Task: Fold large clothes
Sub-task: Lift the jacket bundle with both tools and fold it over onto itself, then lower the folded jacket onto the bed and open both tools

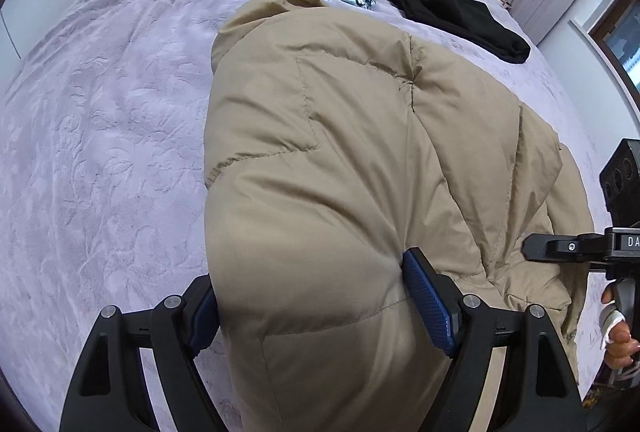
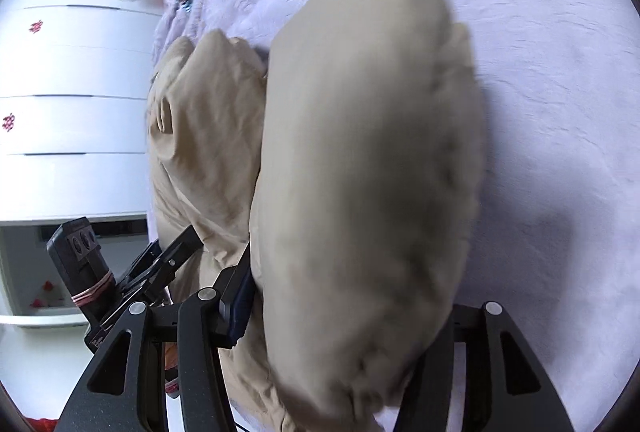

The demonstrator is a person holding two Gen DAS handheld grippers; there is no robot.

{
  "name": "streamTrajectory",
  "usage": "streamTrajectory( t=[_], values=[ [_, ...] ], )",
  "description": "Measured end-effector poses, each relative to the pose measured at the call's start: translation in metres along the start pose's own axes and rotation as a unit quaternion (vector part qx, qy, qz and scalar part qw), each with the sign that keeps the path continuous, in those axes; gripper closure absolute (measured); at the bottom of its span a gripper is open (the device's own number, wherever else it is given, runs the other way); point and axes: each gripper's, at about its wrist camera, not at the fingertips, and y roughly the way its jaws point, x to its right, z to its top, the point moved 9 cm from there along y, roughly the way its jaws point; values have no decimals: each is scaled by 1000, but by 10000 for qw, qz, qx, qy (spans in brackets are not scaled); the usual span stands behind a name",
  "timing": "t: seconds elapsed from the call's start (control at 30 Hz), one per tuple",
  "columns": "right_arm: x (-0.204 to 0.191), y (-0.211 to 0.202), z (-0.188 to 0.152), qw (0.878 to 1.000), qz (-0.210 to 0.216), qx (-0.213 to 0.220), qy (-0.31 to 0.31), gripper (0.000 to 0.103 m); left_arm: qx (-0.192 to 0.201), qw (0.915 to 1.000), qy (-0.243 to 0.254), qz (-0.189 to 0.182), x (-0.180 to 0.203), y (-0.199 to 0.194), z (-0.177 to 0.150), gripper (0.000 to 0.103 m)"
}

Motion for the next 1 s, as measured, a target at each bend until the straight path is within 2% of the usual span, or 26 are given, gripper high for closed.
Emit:
streamTrajectory(
  t=[0.13,0.23,0.27,0.3,0.4,0.43,0.57,0.67,0.7,0.8,0.9,0.97,1.0],
  values=[
    [10,-47,-13,9984,-368,424,-25,45,-15,10000,-4,2,4,-5,-5,20],
    [4,-56,-9,9974,-420,588,20,45,-16,10000,-26,14,4,-7,-5,20],
    [6,-55,-10,9969,-427,652,94,57,-19,10000,-46,32,3,-7,-5,20],
    [10,-53,-10,9960,-504,727,147,75,-10,10000,-66,69,1,-9,-4,20],
    [0,-38,5,9928,-815,858,169,82,69,9998,-91,135,-4,-16,-1,20],
    [-13,-24,7,9918,-922,870,152,82,105,9998,-80,153,-6,-19,0,20],
    [9,-15,29,9877,-1354,784,2,82,311,9992,81,234,-6,-30,11,21],
    [19,6,42,9876,-1427,598,282,80,344,9990,140,247,-4,-32,18,21],
    [18,3,43,9875,-1407,605,367,75,354,9990,154,228,-3,-32,19,21],
    [9,-27,35,9839,-1517,907,256,65,354,9989,237,178,1,-33,22,21],
    [-17,-63,27,9781,-1477,1464,-116,64,595,9976,279,198,1,-45,35,21],
    [-42,-87,26,9744,-1214,1841,-434,64,782,9966,212,178,-4,-52,53,21],
    [-55,-88,30,9739,-1095,1912,-551,60,821,9963,167,178,-7,-53,61,21]
  ],
)
